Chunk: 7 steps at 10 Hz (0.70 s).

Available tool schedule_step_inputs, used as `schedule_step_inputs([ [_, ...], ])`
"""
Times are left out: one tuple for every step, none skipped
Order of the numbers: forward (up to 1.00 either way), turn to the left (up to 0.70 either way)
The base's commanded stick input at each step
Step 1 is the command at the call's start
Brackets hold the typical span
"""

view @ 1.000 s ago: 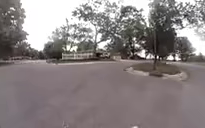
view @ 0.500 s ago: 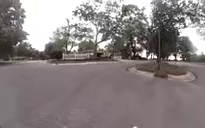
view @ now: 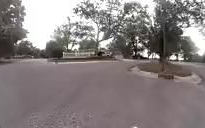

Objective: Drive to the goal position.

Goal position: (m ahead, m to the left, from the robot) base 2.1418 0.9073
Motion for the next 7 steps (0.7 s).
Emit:
schedule_step_inputs([
  [0.70, 0.00],
  [0.70, 0.00],
  [0.70, 0.00],
  [0.70, 0.00],
  [0.70, 0.00],
  [0.70, 0.00],
  [0.70, 0.00],
])
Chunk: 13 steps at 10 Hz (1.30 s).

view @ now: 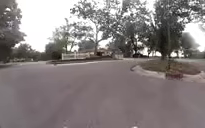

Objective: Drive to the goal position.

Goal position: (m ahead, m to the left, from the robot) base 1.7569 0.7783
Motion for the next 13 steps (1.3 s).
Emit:
schedule_step_inputs([
  [0.70, 0.00],
  [0.70, -0.03],
  [0.70, -0.10],
  [0.70, -0.16],
  [0.70, -0.22],
  [0.70, -0.28],
  [0.70, -0.34],
  [0.70, -0.32],
  [0.70, -0.28],
  [0.70, -0.23],
  [0.70, -0.19],
  [0.70, -0.15],
  [0.70, -0.11],
])
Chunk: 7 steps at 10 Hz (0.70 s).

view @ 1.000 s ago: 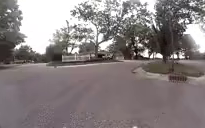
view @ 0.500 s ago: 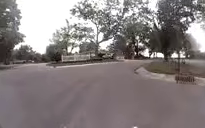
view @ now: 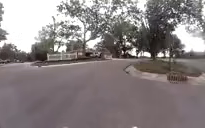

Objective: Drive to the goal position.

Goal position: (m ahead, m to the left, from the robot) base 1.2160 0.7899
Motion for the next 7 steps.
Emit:
schedule_step_inputs([
  [0.70, -0.07],
  [0.70, -0.03],
  [0.70, 0.00],
  [0.70, 0.00],
  [0.70, 0.00],
  [0.70, 0.00],
  [0.70, 0.00],
])
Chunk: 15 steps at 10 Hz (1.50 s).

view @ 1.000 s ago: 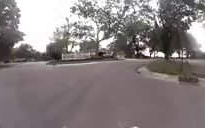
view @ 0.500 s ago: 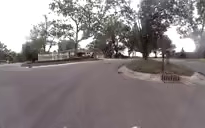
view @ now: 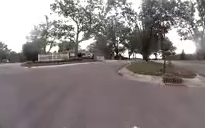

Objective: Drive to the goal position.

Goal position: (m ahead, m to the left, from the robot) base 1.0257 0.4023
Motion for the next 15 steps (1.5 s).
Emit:
schedule_step_inputs([
  [0.70, 0.00],
  [0.70, 0.00],
  [0.70, 0.00],
  [0.70, 0.00],
  [0.70, 0.00],
  [0.70, 0.21],
  [0.70, 0.32],
  [0.70, 0.26],
  [0.70, 0.19],
  [0.70, 0.13],
  [0.70, 0.06],
  [0.70, 0.00],
  [0.58, 0.00],
  [0.46, 0.00],
  [0.33, 0.00],
])
